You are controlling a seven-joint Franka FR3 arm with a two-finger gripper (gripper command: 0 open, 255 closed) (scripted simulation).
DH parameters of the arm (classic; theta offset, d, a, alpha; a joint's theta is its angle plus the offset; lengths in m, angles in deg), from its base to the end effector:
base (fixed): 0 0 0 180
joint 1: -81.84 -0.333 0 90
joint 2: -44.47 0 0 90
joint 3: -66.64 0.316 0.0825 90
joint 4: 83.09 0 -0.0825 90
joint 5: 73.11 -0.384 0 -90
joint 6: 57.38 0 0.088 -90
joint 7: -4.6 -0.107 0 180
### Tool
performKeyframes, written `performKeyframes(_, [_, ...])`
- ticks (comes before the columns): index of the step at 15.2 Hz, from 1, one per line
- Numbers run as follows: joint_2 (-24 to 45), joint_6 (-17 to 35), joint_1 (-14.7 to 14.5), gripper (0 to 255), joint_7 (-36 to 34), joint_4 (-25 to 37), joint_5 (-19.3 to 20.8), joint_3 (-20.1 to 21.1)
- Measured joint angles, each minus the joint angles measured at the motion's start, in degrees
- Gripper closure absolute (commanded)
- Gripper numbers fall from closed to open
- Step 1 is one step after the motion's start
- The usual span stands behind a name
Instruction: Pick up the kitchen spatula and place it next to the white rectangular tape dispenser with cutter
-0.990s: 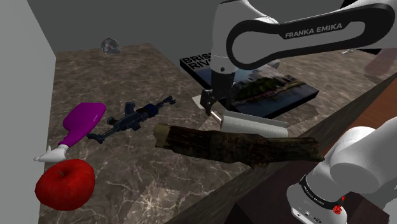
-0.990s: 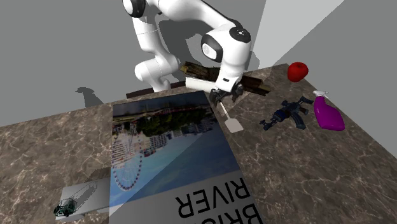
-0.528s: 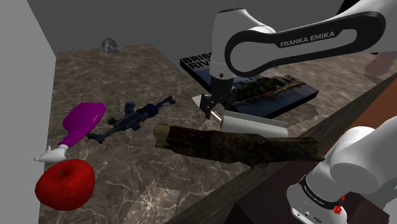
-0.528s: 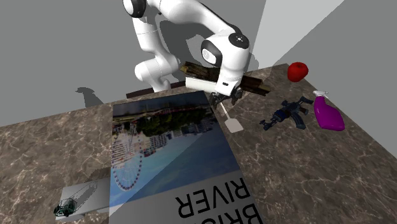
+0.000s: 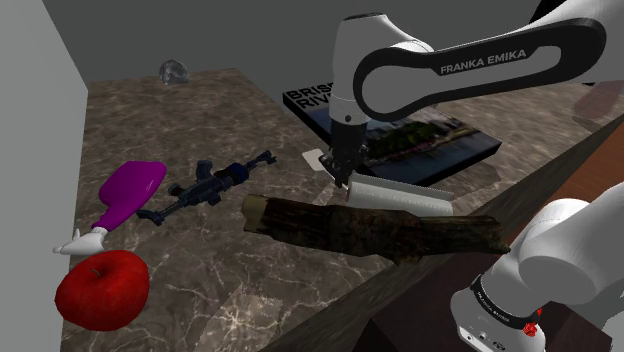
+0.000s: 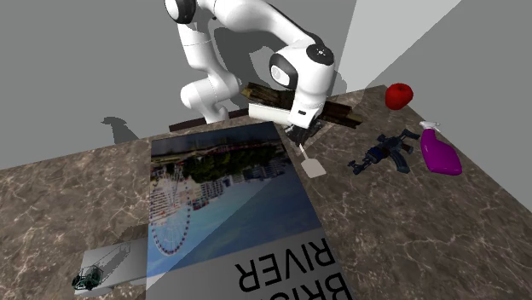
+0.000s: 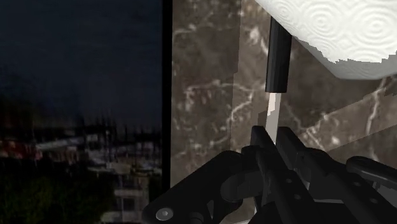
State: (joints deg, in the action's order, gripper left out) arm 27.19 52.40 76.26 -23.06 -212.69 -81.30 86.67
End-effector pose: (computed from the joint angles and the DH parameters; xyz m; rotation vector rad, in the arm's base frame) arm 0.4052 0.2136 0.4700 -3.1335 0.1661 0.1042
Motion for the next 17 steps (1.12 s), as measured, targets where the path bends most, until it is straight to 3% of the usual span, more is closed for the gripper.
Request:
performKeyframes(7, [-0.19, -0.88, 0.03, 255, 0.02, 0.70, 0.02, -0.10])
performKeyframes(17, [-1.45, -8.53, 0.19, 255, -0.09, 7.15, 0.17, -0.80])
